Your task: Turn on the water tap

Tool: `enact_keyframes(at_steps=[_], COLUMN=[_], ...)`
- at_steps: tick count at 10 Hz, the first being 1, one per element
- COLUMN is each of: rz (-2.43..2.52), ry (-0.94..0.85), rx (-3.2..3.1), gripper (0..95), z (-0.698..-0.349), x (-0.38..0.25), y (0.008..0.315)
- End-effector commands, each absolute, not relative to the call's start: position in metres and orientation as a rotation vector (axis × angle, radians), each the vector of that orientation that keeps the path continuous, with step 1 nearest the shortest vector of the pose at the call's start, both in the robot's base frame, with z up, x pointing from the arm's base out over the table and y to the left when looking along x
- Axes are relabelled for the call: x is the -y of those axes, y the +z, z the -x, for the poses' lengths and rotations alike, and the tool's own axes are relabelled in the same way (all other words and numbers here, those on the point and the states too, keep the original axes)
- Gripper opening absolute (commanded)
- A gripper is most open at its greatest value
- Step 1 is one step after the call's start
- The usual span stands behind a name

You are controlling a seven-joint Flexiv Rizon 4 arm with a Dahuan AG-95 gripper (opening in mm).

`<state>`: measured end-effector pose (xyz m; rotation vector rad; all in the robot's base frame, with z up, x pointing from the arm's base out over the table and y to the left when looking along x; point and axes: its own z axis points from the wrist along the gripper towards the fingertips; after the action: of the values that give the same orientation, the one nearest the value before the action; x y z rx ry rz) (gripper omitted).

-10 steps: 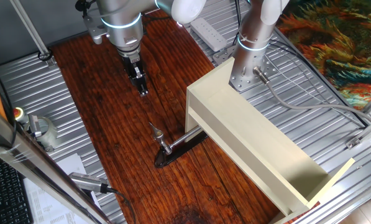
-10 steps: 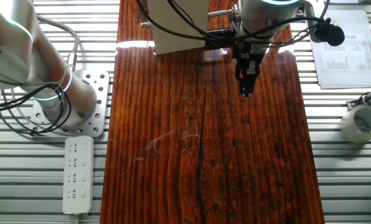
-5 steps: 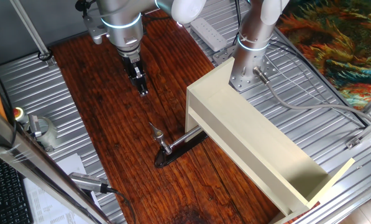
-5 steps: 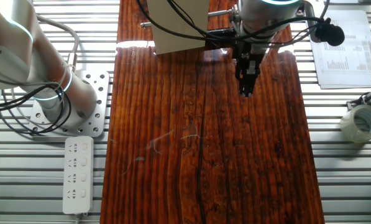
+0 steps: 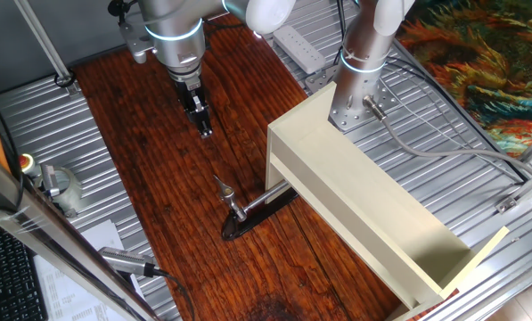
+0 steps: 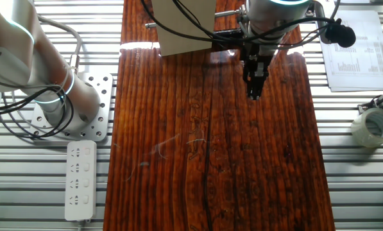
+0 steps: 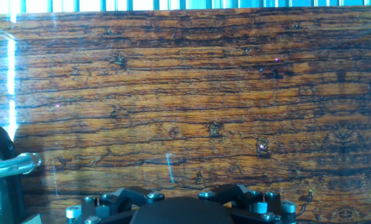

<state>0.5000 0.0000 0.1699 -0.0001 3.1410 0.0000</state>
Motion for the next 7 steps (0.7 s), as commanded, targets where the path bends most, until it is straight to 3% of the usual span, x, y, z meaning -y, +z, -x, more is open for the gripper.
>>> enact_keyframes(at_steps=[1, 7], rz=[-0.011, 0.001], ry=[-0.183, -0.193], rx=[-3.058, -3.071], gripper=[0.0, 0.0], z=[-0.5, -0.5015], x=[0.0, 0.0], y=[0.17, 0.172])
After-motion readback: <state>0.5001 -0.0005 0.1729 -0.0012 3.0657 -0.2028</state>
